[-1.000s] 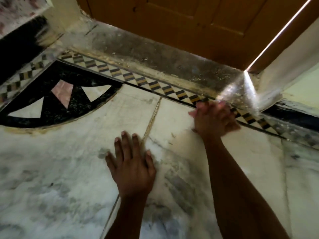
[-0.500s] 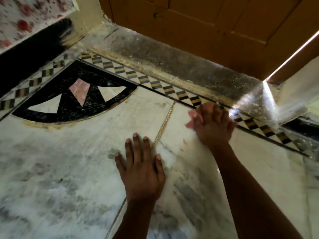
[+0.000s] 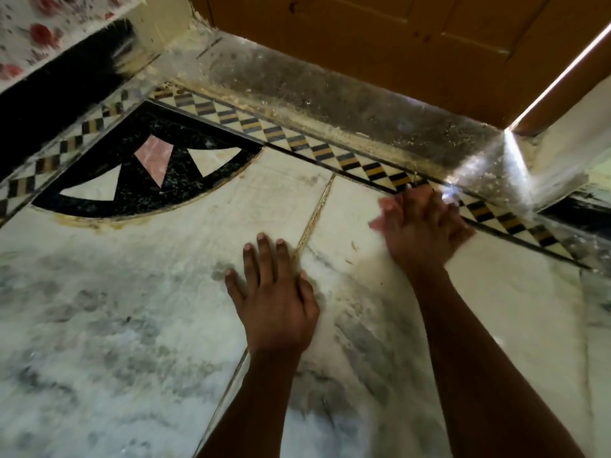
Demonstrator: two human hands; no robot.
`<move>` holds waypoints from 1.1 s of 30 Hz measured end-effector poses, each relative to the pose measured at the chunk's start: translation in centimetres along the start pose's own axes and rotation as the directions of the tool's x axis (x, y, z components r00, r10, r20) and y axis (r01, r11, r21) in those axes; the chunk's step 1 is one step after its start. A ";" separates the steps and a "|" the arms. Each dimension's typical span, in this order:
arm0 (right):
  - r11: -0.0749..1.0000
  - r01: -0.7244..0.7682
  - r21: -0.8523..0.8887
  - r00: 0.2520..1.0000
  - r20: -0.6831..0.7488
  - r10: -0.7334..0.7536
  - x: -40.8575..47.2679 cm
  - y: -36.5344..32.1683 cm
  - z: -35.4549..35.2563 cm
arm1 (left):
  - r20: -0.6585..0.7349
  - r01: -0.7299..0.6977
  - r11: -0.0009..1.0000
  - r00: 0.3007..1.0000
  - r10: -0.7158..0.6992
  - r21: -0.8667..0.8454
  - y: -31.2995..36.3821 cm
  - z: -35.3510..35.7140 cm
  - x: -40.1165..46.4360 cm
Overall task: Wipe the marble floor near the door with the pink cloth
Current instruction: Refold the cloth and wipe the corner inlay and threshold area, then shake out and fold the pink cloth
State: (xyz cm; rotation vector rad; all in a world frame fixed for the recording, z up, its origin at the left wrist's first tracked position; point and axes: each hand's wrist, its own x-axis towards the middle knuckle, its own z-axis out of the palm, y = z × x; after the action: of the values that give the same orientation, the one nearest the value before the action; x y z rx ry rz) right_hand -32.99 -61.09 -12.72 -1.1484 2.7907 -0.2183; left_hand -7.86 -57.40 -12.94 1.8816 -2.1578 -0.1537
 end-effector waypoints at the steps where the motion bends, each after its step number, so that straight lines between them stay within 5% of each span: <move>1: 1.000 0.026 -0.013 0.999 0.019 -0.026 1.1 -1.9 0.6 | -0.001 0.002 1.000 1.000 -0.002 -0.003 0.0 0.1 0.1; 3: 0.968 0.242 -0.060 0.970 0.046 -0.240 0.4 -4.4 1.3 | 0.000 0.008 1.000 1.000 -0.008 -0.017 0.0 0.0 0.0; 7: 0.753 0.657 -0.029 0.751 0.118 -0.650 -8.5 -1.0 -0.1 | 0.025 -0.004 0.997 1.000 0.006 -0.077 -0.2 -0.7 -0.1; 10: 0.805 0.593 -0.013 0.805 0.038 -0.593 -12.2 5.2 -0.9 | 0.002 -0.005 0.993 1.000 0.006 -0.122 -0.4 -1.0 0.0; 13: 0.982 0.190 -0.006 0.982 -0.021 -0.190 -9.3 5.5 -0.5 | 0.023 -0.003 0.990 1.000 0.007 -0.139 -0.3 -0.8 0.0; 15: 1.000 0.002 0.025 1.000 -0.015 -0.002 -6.5 2.2 0.1 | 0.037 -0.021 0.984 0.999 0.028 -0.178 -0.6 -0.9 -0.1; 16: 1.000 0.021 0.008 0.999 0.042 -0.021 -5.5 0.3 0.1 | 0.034 -0.030 0.975 0.999 0.038 -0.218 -1.0 -0.9 -0.1; 19: 0.926 0.377 -0.018 0.918 0.140 -0.371 -5.9 -2.7 0.4 | 0.042 -0.026 0.908 0.998 0.047 -0.418 -2.0 -1.6 -1.0; 22: 0.823 0.504 0.263 0.829 0.119 -0.546 -10.7 -2.6 -0.5 | 0.127 0.074 0.757 0.992 0.011 -0.649 -2.1 -3.1 -2.8; 24: 0.698 0.291 0.654 0.864 0.134 -0.486 -14.7 -1.9 -1.3 | 0.142 0.150 0.589 0.988 -0.060 -0.794 -2.5 -4.3 -4.3; 26: 0.422 -0.081 0.903 0.896 0.251 -0.366 -17.0 -1.4 -2.8 | 0.144 0.169 0.510 0.986 -0.089 -0.844 -2.6 -5.4 -5.7; 29: -0.043 -0.363 0.931 0.863 0.318 -0.393 -18.7 -0.3 -5.3 | 0.118 0.130 0.497 0.991 -0.056 -0.858 -2.2 -6.9 -8.4; 33: -0.225 -0.593 0.773 0.799 0.533 -0.277 -20.3 0.3 -9.2 | 0.142 0.124 0.469 0.990 0.002 -0.875 -0.5 -9.4 -11.3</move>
State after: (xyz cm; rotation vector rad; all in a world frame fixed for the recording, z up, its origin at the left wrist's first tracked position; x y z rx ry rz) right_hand -20.35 -45.75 -2.64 -0.1266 1.1453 -1.4713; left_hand -3.48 -45.46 -5.65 1.2845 -1.5032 -1.1962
